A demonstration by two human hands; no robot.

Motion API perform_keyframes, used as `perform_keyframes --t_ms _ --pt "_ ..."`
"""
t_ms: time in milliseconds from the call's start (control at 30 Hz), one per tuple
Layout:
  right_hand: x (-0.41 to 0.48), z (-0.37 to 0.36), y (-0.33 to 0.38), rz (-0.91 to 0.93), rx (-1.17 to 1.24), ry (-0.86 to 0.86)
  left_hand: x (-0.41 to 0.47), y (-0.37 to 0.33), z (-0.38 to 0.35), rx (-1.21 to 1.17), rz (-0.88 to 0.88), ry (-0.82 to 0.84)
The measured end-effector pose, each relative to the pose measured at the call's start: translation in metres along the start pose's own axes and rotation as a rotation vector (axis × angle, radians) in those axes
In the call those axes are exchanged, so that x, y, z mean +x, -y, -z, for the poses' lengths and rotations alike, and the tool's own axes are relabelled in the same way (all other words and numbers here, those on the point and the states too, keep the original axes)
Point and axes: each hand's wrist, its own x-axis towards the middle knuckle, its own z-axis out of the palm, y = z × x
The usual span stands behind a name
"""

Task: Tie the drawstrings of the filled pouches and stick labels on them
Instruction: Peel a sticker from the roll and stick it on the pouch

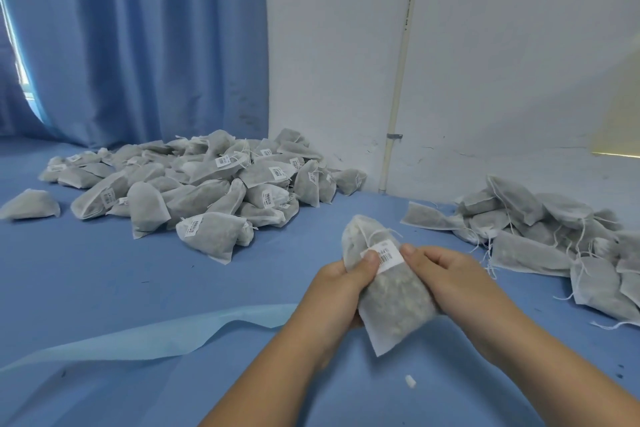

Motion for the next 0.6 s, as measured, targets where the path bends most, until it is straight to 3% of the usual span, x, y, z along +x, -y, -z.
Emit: perform_keyframes --t_ms 100,233,400,600 --pt "-0.004 -0.011 0.000 -0.002 0.021 0.113 0.004 0.001 0.003 0.019 -0.056 -0.177" --pt "-0.005 -0.028 -0.007 -0.049 0.157 0.150 0.006 0.002 0.008 -0.012 -0.084 -0.197" --pt "0.009 -0.037 0.000 -0.136 0.445 0.102 0.011 0.005 0.011 -0.250 -0.085 -0.097" --pt "0.052 -0.064 0.029 -0.216 0.501 0.105 0.020 -0.003 0.018 -0.572 -0.036 -0.326"
